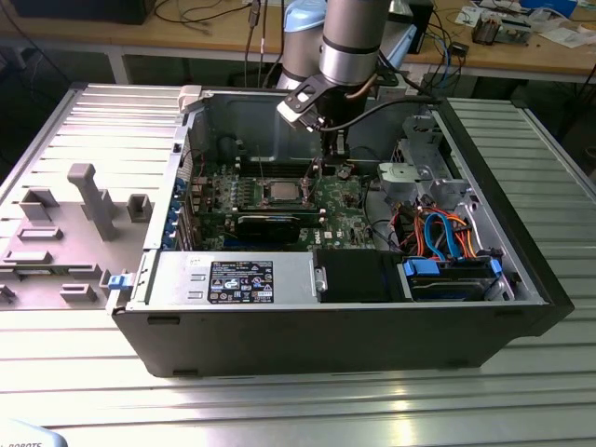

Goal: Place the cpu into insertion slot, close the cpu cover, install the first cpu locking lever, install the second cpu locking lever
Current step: 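Close the cpu cover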

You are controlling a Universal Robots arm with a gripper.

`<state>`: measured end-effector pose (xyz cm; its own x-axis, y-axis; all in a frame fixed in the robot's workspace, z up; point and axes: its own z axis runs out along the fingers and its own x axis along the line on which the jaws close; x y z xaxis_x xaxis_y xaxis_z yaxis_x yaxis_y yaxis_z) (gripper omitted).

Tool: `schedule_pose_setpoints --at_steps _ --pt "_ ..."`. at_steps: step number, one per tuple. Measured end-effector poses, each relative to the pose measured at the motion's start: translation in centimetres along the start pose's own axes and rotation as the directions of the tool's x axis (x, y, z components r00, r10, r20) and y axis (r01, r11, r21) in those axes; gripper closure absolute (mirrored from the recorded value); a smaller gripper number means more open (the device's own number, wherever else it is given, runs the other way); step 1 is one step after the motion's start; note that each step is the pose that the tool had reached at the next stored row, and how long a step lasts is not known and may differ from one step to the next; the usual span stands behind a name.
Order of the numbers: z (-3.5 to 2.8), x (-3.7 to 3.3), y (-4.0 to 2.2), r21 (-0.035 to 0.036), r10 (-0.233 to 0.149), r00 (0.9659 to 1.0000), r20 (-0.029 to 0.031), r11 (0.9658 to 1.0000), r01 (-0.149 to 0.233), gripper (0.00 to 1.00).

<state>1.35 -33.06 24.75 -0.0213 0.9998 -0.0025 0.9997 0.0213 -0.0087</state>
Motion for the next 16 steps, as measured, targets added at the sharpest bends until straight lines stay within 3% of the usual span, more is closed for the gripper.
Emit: schedule_pose_setpoints --at_steps 16 --pt "0.0 0.01 -0.32 0.0 0.0 1.0 0.0 1.0 0.0 0.89"
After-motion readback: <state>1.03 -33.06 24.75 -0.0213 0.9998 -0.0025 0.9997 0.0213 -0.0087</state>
